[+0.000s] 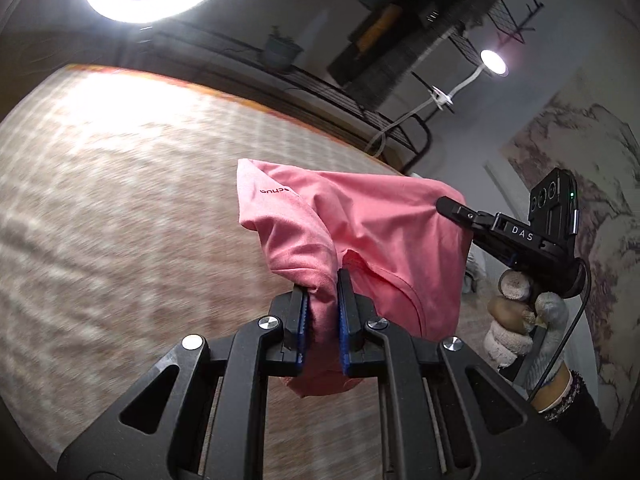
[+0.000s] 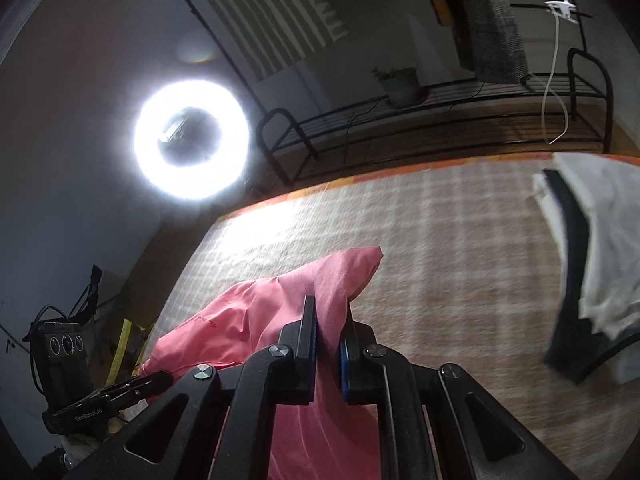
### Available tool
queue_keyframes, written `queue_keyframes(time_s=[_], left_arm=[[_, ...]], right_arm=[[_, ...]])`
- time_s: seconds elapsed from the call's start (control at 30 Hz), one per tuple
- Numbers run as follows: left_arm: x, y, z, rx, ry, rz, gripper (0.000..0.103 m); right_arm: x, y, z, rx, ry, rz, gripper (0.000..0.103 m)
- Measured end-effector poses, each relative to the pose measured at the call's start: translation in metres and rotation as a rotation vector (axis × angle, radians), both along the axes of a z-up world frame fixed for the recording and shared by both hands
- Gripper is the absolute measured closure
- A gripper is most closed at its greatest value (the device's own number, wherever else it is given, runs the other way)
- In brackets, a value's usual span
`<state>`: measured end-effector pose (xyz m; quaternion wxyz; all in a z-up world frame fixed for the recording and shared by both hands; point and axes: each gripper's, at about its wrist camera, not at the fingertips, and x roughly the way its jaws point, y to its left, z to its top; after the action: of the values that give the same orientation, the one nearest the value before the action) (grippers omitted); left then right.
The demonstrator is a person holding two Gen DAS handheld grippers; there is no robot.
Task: Fold small clothes
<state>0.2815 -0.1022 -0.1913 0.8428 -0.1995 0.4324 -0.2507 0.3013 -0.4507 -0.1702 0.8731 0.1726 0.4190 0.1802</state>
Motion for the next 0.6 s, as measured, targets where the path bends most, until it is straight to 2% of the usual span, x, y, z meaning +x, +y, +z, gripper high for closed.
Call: queue_keyframes(time_s=[0.4, 0.6], left_arm=[[0.041, -0.142, 0.047, 0.035, -0.122, -0.173, 0.093], [0.067, -0.209, 0.058, 0.03, -0.169, -0.223, 0.093]], right_arm=[[-0.006, -0.119, 0.049, -0.055, -0.092, -0.14, 0.097], [0.003, -0.186, 0.066, -0.063, -0.127, -0.231, 0.097]])
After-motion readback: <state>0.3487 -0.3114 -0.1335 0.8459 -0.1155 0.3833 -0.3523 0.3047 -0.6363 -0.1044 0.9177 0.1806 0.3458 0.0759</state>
